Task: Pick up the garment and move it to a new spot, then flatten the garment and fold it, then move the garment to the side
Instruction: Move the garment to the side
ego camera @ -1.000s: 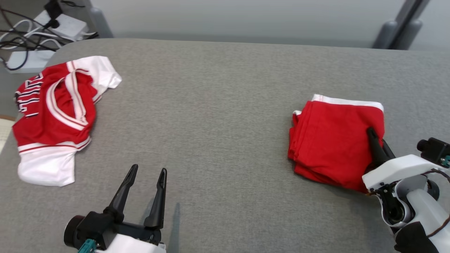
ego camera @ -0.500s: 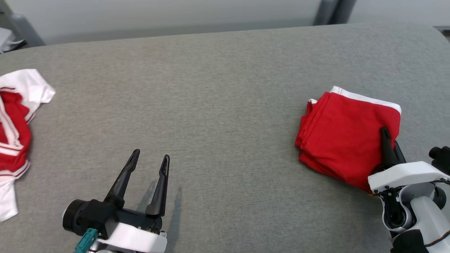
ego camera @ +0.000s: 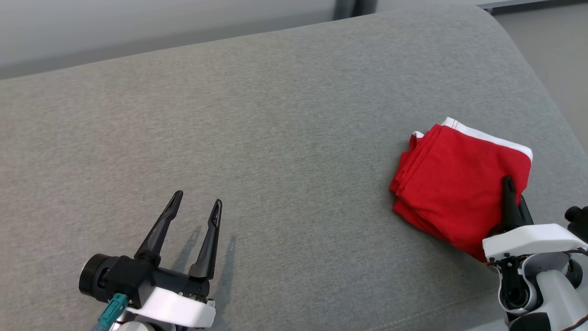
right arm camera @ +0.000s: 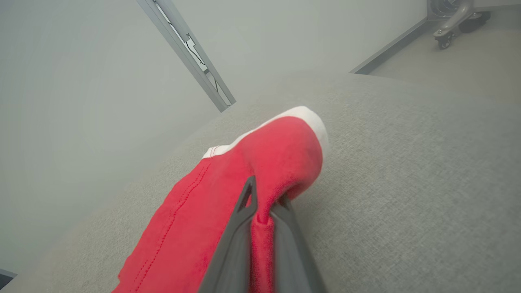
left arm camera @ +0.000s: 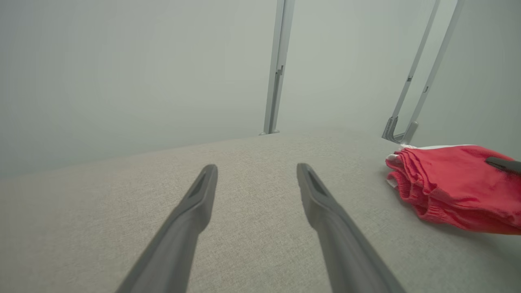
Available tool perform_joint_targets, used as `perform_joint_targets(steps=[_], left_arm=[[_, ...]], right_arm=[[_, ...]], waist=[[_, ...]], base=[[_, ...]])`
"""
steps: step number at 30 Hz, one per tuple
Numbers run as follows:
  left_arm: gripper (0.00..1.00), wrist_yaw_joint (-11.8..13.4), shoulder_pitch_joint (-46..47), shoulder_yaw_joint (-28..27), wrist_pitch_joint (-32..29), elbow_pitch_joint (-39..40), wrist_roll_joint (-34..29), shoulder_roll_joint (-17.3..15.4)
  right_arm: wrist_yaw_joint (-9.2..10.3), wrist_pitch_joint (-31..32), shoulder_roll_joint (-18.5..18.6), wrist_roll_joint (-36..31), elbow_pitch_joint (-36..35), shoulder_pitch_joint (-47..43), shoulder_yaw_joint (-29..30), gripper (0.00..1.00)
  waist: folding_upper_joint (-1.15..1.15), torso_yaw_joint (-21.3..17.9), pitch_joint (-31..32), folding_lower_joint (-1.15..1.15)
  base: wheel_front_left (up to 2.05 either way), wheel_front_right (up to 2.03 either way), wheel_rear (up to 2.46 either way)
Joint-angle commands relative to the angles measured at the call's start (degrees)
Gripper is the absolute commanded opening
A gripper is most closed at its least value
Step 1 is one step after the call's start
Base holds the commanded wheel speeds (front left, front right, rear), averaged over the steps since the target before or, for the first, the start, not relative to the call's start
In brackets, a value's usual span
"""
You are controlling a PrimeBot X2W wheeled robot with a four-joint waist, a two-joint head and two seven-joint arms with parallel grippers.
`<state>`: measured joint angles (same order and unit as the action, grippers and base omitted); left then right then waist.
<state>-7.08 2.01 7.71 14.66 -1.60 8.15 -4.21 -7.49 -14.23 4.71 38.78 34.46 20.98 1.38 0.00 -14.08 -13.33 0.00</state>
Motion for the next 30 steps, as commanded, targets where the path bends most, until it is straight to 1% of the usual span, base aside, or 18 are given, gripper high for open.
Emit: perform_joint_targets(steps=[1,9,16,22,26,27,30], left_arm=[[1.0,-0.4,2.7,-1.6,0.3,1.4,-0.7,-0.5],[1.0,-0.4,3.2,-1.5,0.3,1.4,-0.9,-1.3],[1.0,-0.4,3.6,-1.3,0.3,1.0,-0.7,-1.8],[1.0,-0.4,3.7,-0.9,0.3,1.1,-0.6,-2.0],[1.0,-0.4,4.0,-1.2,0.3,1.7,-0.6,-2.3],[1.0,-0.4,4.2,-1.2,0.3,2.0,-0.7,-2.5],[1.0,-0.4,4.6,-0.4,0.3,1.7,-0.7,-3.0]], right_arm=[[0.0,-0.8,-0.1,-0.4,-1.6,-0.5,-0.9,0.0],[0.0,-0.8,-1.1,0.2,-1.7,-0.8,-0.9,0.0],[0.0,-0.8,-1.5,0.3,-1.7,-0.9,-0.5,0.0],[0.0,-0.8,-1.6,0.8,-2.9,-0.6,-0.1,0.0],[0.0,-0.8,-1.8,1.9,-6.8,1.0,1.1,0.0],[0.0,-0.8,-1.8,2.8,-9.0,2.4,1.6,0.0],[0.0,-0.8,-1.8,4.1,-11.5,5.3,2.5,0.0]], waist=[[0.0,-2.0,-0.3,0.0],[0.0,-6.0,-1.2,0.0],[0.0,-7.2,-1.4,0.0],[0.0,-7.2,-1.5,0.0],[0.0,-6.6,-2.6,0.0],[0.0,-6.1,-3.4,0.0],[0.0,-5.3,-4.8,0.0]], base=[[0.0,0.0,0.0],[0.0,0.0,0.0],[0.0,0.0,0.0],[0.0,0.0,0.0],[0.0,0.0,0.0],[0.0,0.0,0.0],[0.0,0.0,0.0]])
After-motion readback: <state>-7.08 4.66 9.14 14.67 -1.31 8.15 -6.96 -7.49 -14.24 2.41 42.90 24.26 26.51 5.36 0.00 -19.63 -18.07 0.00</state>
